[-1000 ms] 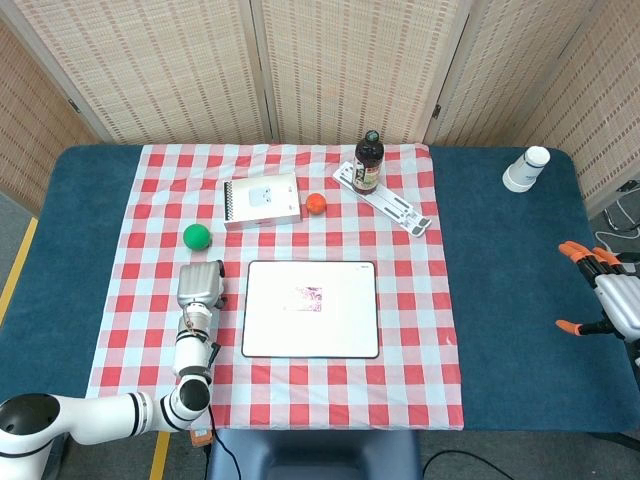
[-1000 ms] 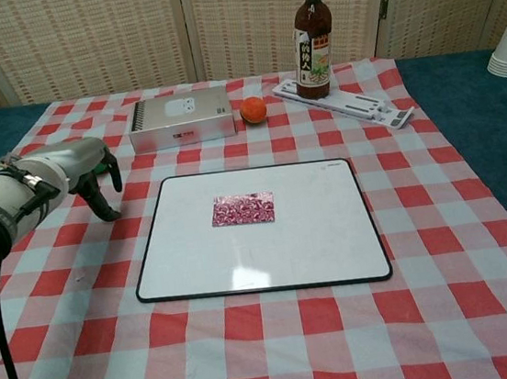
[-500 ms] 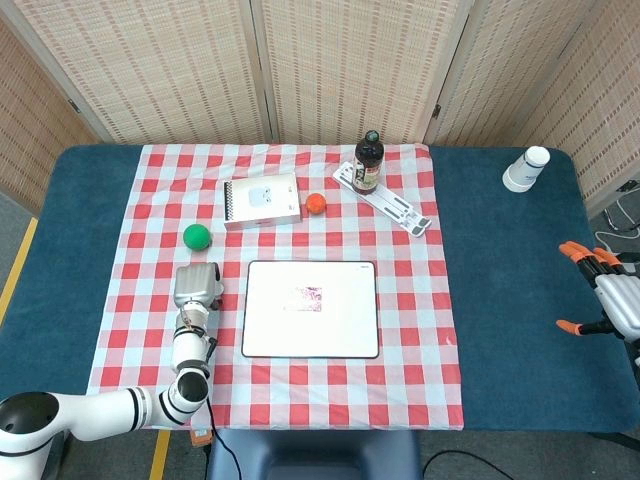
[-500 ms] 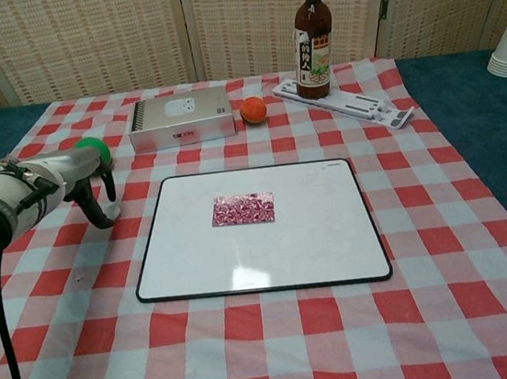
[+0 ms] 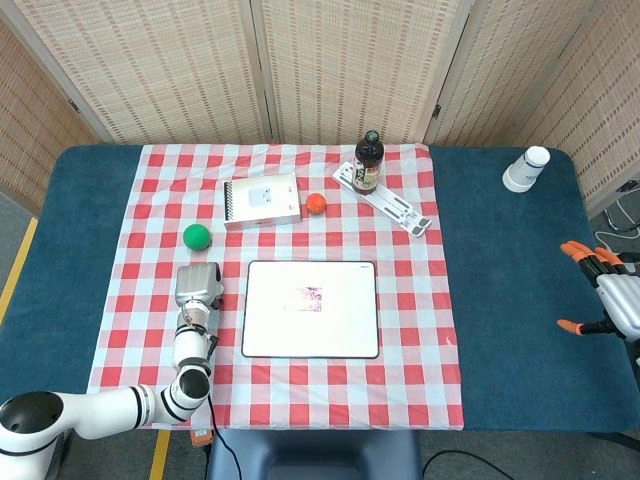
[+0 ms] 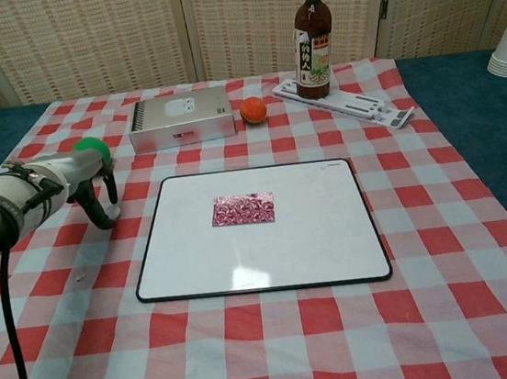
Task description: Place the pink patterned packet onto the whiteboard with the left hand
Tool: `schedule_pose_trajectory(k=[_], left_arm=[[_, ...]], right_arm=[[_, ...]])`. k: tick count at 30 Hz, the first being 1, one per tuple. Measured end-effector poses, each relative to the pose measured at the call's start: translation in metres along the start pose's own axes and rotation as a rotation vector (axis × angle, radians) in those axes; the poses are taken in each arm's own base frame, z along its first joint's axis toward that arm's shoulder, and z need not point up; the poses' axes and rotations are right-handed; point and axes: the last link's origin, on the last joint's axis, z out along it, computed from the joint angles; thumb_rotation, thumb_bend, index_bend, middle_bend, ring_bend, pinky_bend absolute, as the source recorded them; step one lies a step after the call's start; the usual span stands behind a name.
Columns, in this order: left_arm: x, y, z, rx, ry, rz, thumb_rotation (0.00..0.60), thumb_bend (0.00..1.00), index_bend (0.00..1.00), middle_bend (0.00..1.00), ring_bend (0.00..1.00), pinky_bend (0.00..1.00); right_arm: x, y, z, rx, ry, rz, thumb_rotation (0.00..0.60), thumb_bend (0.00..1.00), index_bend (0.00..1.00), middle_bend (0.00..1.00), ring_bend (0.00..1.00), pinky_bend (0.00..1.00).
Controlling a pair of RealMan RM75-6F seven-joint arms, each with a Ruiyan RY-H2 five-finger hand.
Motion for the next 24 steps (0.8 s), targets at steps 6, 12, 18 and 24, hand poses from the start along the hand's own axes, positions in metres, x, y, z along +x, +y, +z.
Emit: schedule_pose_trajectory(k=[6, 12, 18, 24], left_arm=[[0.0014, 0.0001, 0.0005, 0.001, 0.003, 0.004, 0.600, 0.28, 0.43, 1.00, 1.00, 1.00], [0.0012, -0.0007, 0.0035, 0.006, -0.007, 0.003, 0.600, 0.28, 0.44, 1.00, 1.00, 1.00], [-0.0016, -0.0012, 0.0052, 0.010, -0.010, 0.000, 0.600, 0.29, 0.45, 1.00, 1.00, 1.00], [-0.0011, -0.0020, 0.0052, 0.010, -0.005, -0.002, 0.600, 0.31, 0.48, 1.00, 1.00, 1.00]], right_arm=[[-0.0001, 0.0000, -0.0005, 0.001, 0.001, 0.000, 0.600, 0.00, 0.00, 0.00, 0.00, 0.00], [0.0003, 0.0001, -0.0015, 0.002, 0.004, 0.000, 0.600, 0.00, 0.00, 0.00, 0.00, 0.00], [0.0005, 0.0003, -0.0019, 0.001, 0.005, 0.001, 0.600, 0.00, 0.00, 0.00, 0.00, 0.00], [0.0001, 0.0002, -0.0013, 0.002, 0.002, -0.001, 0.600, 0.00, 0.00, 0.00, 0.00, 0.00]])
